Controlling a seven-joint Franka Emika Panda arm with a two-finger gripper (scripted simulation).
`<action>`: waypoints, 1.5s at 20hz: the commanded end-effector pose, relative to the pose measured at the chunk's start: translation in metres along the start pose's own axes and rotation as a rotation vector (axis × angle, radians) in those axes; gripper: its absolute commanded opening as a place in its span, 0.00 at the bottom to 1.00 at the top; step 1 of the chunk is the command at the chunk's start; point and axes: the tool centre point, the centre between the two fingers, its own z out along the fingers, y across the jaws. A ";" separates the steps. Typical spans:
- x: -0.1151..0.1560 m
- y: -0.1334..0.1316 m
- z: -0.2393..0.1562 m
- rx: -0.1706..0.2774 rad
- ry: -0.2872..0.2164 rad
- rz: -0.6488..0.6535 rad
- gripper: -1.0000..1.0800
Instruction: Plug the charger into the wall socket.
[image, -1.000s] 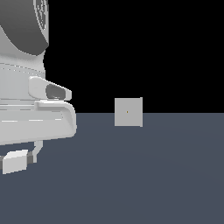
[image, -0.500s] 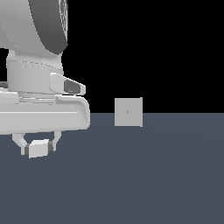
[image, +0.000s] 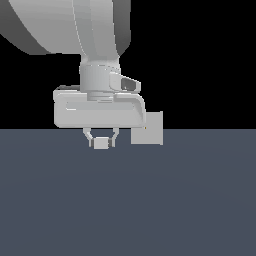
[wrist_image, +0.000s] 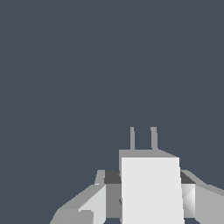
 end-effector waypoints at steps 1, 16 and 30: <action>0.012 0.028 -0.009 -0.015 0.000 0.101 0.00; 0.027 0.104 -0.032 -0.056 -0.001 0.353 0.00; 0.035 0.104 -0.030 -0.055 -0.002 0.343 0.00</action>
